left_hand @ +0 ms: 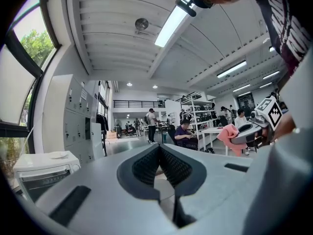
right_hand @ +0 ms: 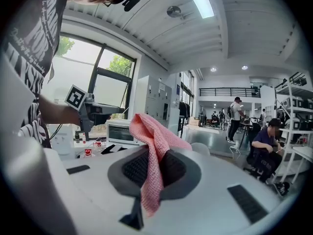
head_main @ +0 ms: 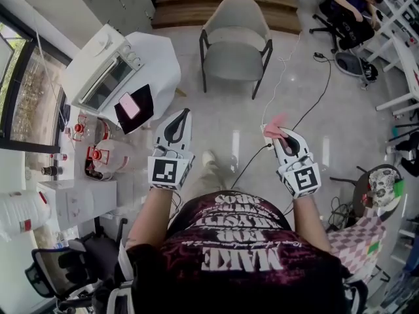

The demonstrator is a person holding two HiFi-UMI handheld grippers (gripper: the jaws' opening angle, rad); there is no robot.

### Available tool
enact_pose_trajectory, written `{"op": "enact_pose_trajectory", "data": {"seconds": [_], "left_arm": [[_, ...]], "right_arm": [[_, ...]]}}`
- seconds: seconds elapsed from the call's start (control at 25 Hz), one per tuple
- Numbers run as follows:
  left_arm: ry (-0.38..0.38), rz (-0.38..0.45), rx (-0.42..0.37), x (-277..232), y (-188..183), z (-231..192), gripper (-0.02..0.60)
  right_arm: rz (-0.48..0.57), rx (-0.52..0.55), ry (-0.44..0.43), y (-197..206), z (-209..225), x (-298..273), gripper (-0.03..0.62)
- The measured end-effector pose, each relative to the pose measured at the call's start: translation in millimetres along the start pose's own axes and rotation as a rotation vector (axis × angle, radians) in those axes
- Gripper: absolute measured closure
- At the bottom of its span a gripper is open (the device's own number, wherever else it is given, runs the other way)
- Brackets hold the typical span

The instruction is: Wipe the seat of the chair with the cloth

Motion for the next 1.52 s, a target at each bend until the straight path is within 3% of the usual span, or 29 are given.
{"op": "enact_pose_trajectory", "data": {"seconds": [0.64, 0.96, 1.16, 1.52], "left_arm": [[0.077, 0.021, 0.028, -99.7, -2.9, -106.7, 0.581], [0.120, 0.035, 0.035, -124.4, -1.3, -122.5, 0.580], [0.133, 0.000, 0.040, -138.2, 10.4, -125.4, 0.581], [0.090, -0.045, 0.026, -173.9, 16.1, -149.9, 0.581]], "right_arm": [[0.005, -0.005, 0.030, -62.0, 25.4, -122.4, 0.562], [-0.007, 0.016, 0.056, -70.0, 30.5, -139.4, 0.562], [-0.016, -0.012, 0.071, -66.9, 42.6, -147.4, 0.562], [-0.005, -0.065, 0.042, -60.5, 84.5, -195.8, 0.562]]}}
Point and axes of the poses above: the fingertips, and each gripper's own axes: x backward along the fingers, z to its right, y out of its underside, the point moved 1 cm from there along x, backward along the fingers, and after that the axes turned 6 degrees about -z, right-handed, at the moved point
